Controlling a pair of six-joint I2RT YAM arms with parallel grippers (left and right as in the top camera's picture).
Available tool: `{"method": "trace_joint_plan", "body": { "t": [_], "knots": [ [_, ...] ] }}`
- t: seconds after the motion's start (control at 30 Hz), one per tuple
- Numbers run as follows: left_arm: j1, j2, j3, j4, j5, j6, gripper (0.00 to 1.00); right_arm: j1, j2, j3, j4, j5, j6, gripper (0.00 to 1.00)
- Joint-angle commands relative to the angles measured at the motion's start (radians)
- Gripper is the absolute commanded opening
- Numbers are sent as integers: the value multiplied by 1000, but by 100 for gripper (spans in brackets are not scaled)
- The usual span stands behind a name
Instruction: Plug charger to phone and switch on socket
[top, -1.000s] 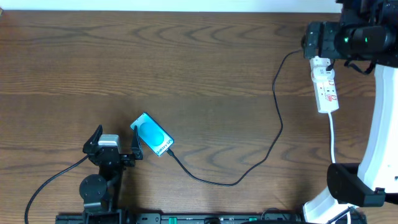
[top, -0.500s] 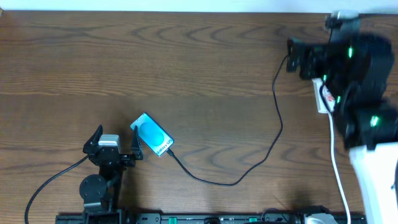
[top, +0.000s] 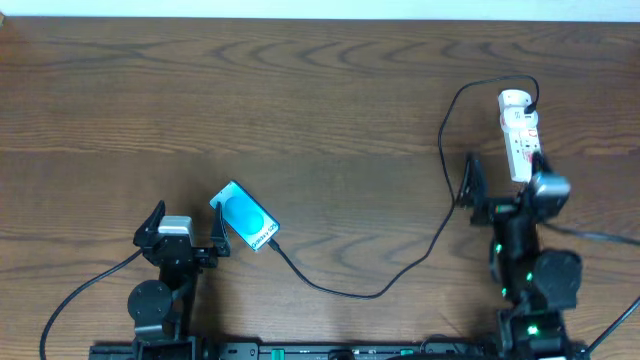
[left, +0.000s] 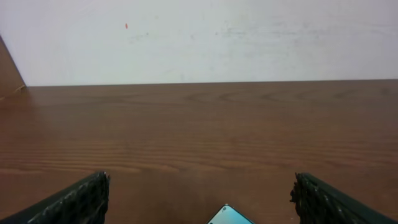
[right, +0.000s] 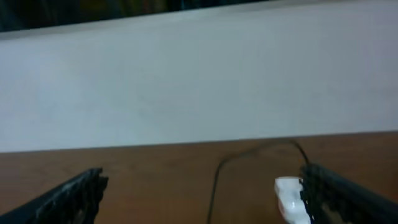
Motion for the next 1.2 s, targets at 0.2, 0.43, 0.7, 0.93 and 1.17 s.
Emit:
{"method": "trace_joint_plan", "body": {
  "t": [0.2,0.43,0.7,0.93,1.17],
  "knots": [
    [-4,-6,-18,-34,20,17,94,-2,-365,-211,-277,55,38,99],
    [-4,-6,-18,-34,20,17,94,-2,-462,-211,-430,45,55,99],
    [-4,-6,-18,-34,20,17,94,-3,-462,-211,-432,22,-50,99],
    [-4,-6,-18,-34,20,17,94,-2,-463,-211,-439,-20,-162,99],
    [-4,-6,-18,-34,20,16,94,-3,-463,-211,-434,-22,-146,99]
  ]
}}
